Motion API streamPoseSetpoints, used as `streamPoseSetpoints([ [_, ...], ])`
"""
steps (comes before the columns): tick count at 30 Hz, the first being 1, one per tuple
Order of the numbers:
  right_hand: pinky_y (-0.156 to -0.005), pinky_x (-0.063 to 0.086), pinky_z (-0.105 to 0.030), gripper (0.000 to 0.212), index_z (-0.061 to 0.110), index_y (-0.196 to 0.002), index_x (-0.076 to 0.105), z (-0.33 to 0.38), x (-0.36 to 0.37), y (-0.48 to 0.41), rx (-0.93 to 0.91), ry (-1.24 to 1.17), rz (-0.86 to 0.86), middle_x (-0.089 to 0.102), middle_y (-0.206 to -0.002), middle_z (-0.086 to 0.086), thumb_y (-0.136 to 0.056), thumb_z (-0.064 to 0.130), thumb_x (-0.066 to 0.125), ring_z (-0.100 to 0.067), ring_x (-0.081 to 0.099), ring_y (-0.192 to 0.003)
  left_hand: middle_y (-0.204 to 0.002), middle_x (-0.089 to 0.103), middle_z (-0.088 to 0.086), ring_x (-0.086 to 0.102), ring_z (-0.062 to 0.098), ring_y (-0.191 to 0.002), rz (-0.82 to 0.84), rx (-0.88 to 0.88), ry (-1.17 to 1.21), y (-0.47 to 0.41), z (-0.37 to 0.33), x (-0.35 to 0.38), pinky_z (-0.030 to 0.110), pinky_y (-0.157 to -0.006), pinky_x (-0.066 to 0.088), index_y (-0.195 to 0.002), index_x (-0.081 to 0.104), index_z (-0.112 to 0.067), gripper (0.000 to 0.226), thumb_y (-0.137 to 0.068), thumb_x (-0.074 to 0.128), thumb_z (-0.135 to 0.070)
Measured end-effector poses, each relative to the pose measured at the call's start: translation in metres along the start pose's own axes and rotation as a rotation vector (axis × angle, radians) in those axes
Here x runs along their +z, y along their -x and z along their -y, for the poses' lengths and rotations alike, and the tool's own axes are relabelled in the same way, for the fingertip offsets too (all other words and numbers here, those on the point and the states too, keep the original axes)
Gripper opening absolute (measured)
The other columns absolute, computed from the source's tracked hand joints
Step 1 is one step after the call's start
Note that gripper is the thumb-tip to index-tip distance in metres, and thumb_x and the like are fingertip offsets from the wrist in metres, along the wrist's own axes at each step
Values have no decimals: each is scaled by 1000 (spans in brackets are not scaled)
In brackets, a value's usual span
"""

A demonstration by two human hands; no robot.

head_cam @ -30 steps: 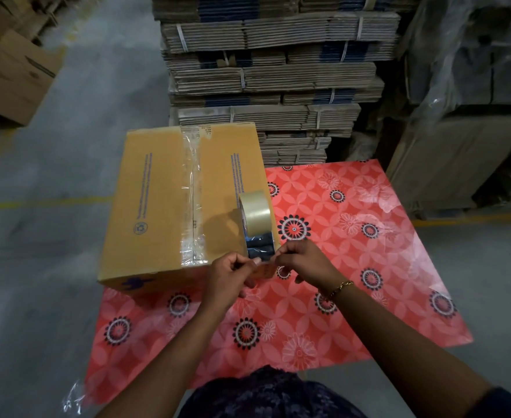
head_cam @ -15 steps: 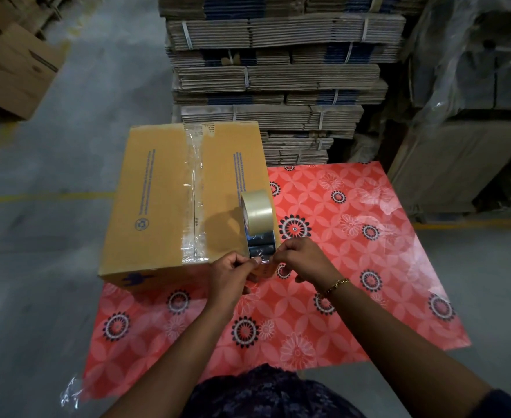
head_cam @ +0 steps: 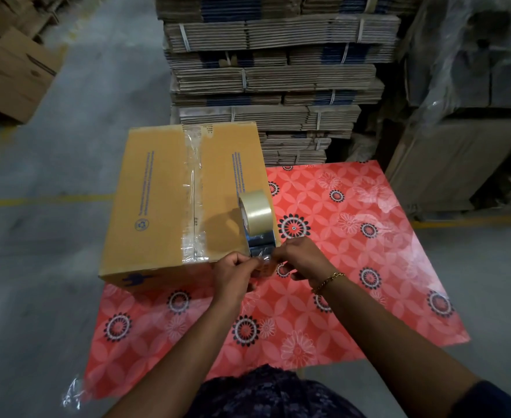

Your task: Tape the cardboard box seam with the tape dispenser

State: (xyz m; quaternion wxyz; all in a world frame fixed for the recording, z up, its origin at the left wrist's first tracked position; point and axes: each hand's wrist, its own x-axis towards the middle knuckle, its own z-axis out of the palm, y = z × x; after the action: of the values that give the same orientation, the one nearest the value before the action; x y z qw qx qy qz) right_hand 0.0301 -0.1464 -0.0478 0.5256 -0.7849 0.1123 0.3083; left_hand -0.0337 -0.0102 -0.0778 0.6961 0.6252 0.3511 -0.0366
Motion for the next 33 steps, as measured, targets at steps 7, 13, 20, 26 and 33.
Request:
streamPoseSetpoints([
  [7, -41, 32, -19, 16, 10, -72, 59, -4, 6, 0, -27, -10, -31, 51, -57, -12, -76, 10, 74, -17, 40, -45, -56, 63, 3, 54, 12, -41, 13, -27, 42, 0, 0, 2, 23, -42, 41, -70, 56, -12, 23, -82, 75, -7],
  [13, -40, 30, -20, 31, 18, -91, 44, -9, 3, 5, 7, -154, -46, 50, -64, -8, -80, 3, 69, -15, 41, -44, -64, 63, 9, 55, 14, -44, 17, -37, 46, 0, -1, 1, 23, -41, 42, -73, 54, -11, 23, -82, 74, -4],
  [20, -40, 31, -18, 37, 14, -87, 62, -35, 14, 20, -34, -209, -78, 63, -67, 1, -90, 51, 63, -15, 50, -46, -75, 63, 12, 66, 13, -51, 23, -19, 125, 3, 1, -2, 23, -38, 46, -82, 40, -16, 38, -83, 75, -2],
  [26, -38, 33, -18, 28, 9, -81, 63, -36, 28, 18, -172, -190, -3, 65, -66, -3, -97, 32, 64, -10, 53, -42, -78, 67, 12, 68, 14, -54, 80, 28, 168, 5, 1, -1, 28, -50, 53, -102, 47, -7, 30, -87, 72, 0],
  [33, -41, 31, -20, 32, -5, -90, 70, -36, 20, 11, -121, -190, 43, 73, -73, -8, -95, 26, 66, -10, 56, -44, -88, 70, 18, 71, 28, -67, 105, 41, 173, -1, 6, -4, 36, -63, 58, -101, 52, -7, 24, -88, 69, 2],
])
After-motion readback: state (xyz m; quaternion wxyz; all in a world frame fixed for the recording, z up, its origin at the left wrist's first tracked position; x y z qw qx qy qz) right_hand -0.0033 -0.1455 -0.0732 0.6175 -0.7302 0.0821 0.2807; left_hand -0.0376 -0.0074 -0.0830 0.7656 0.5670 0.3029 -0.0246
